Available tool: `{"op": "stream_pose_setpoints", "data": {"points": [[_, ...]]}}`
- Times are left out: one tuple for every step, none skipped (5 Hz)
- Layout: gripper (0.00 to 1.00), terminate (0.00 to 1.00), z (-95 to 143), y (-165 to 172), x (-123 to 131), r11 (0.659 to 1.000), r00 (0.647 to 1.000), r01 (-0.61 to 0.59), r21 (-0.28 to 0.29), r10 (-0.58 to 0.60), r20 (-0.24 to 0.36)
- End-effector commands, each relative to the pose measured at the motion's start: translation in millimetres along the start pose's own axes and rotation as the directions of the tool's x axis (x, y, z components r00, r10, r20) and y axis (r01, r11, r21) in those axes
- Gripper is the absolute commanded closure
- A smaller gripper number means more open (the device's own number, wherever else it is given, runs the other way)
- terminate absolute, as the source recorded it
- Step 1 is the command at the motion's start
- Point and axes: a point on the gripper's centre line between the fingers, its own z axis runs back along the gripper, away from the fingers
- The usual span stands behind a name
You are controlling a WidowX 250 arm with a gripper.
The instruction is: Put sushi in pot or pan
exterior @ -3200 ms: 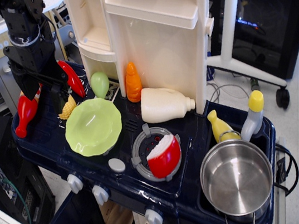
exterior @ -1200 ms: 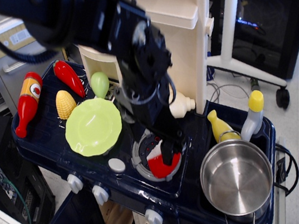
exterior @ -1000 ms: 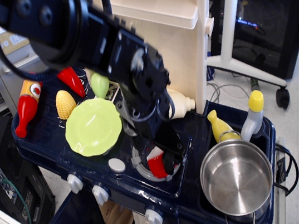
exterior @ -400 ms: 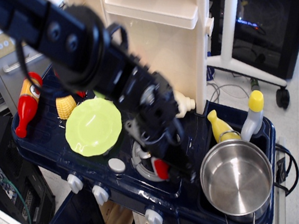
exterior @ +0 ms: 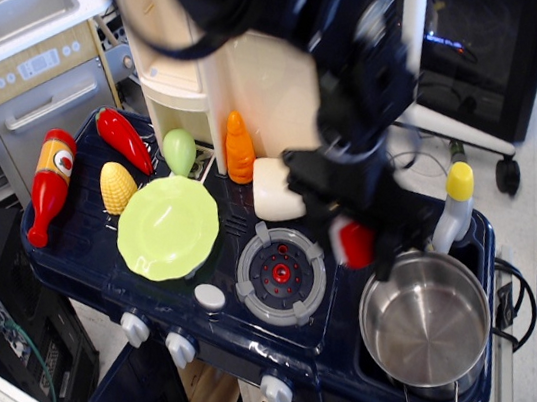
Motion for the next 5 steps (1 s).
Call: {"op": "stream_pose_setpoints", "data": {"points": [[1.00,0.00,1.1,-35.3,3.6,0.995,0.995,-0.096,-0.019,0.096,0.024],[0.00,0.00,-7.9,-36.8,0.6,0.983,0.983,-0.167,-0.069,0.172,0.067],[0.00,0.00,-7.9,-36.8,0.6,0.983,0.983,-0.167,-0.069,0.172,0.067],[0.00,0.00,-7.9,-36.8,0.6,0.983,0.983,-0.167,-0.069,0.172,0.067],[0.00,1.00,-7.9,-36.8,0.6,0.983,0.983,-0.167,-0.069,0.172,0.067]]}}
